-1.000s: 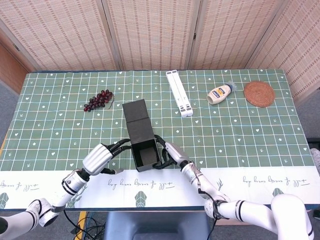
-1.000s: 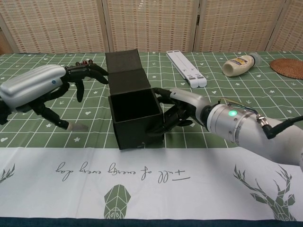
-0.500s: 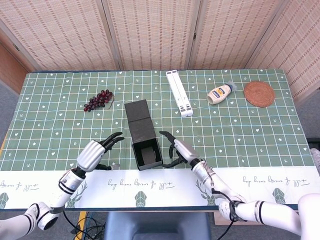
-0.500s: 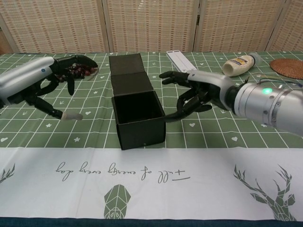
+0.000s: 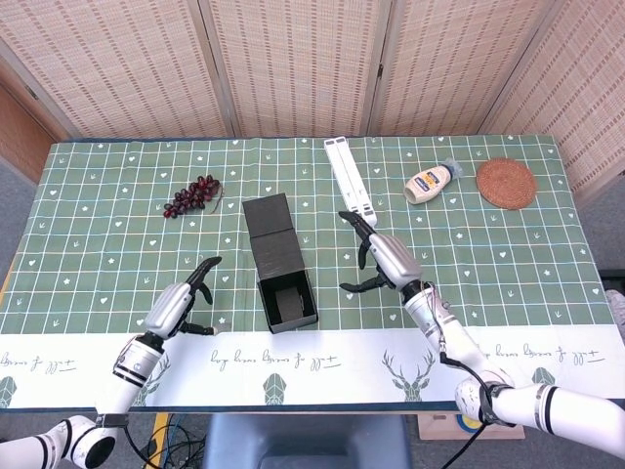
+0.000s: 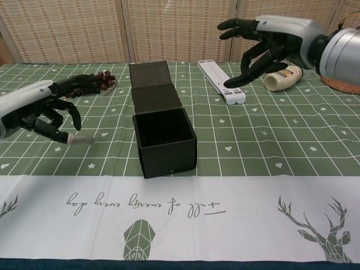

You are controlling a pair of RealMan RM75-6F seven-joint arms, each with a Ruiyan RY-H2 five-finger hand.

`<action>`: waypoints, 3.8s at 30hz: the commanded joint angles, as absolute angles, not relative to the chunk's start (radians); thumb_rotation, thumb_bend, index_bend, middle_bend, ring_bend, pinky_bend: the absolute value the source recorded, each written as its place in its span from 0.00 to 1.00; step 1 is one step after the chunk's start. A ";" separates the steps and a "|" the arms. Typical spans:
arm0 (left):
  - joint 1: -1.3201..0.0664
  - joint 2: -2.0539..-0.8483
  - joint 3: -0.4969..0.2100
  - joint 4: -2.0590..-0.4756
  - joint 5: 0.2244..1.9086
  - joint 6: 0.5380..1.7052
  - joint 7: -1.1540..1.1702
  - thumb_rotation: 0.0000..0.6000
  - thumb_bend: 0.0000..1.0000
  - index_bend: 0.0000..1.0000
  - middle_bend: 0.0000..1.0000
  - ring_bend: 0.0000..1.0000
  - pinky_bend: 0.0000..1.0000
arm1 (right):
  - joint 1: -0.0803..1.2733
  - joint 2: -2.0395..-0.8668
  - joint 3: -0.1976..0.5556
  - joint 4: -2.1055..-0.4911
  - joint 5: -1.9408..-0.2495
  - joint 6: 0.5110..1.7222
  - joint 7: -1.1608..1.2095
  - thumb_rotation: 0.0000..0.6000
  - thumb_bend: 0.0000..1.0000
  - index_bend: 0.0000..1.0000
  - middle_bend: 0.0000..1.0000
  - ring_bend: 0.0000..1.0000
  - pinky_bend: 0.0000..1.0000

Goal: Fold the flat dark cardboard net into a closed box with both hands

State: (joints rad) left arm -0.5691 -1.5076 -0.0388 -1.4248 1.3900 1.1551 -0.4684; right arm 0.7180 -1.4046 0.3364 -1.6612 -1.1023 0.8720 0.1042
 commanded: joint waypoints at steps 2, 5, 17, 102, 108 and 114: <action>-0.562 -1.488 -0.054 -1.477 1.338 1.096 -0.474 1.00 0.11 0.00 0.01 0.50 0.88 | 0.751 -1.471 0.285 -1.581 -1.095 0.875 0.014 1.00 0.01 0.00 0.03 0.62 1.00; -0.558 -1.489 -0.058 -1.490 1.334 1.085 -0.466 1.00 0.11 0.00 0.00 0.50 0.88 | 0.773 -1.521 0.264 -1.528 -1.091 0.870 -0.034 1.00 0.01 0.00 0.02 0.62 1.00; -0.526 -1.480 -0.060 -1.504 1.341 1.077 -0.464 1.00 0.11 0.00 0.00 0.50 0.88 | 0.831 -1.751 0.251 -1.333 -1.099 0.930 -0.138 1.00 0.01 0.00 0.00 0.62 1.00; -0.585 -1.622 -0.069 -1.355 1.528 1.143 -0.833 1.00 0.11 0.32 0.37 0.57 0.89 | 0.839 -1.743 0.390 -1.384 -0.890 0.981 -0.058 1.00 0.09 0.00 0.03 0.62 1.00; -0.590 -1.624 -0.060 -1.393 1.525 1.122 -0.798 1.00 0.11 0.32 0.37 0.57 0.89 | 0.877 -1.859 0.448 -1.286 -0.891 1.022 -0.010 1.00 0.09 0.00 0.02 0.62 1.00; -0.599 -1.649 -0.059 -1.384 1.512 1.095 -0.772 1.00 0.11 0.32 0.37 0.57 0.89 | 0.899 -1.918 0.507 -1.252 -0.893 1.039 0.054 1.00 0.10 0.00 0.05 0.62 1.00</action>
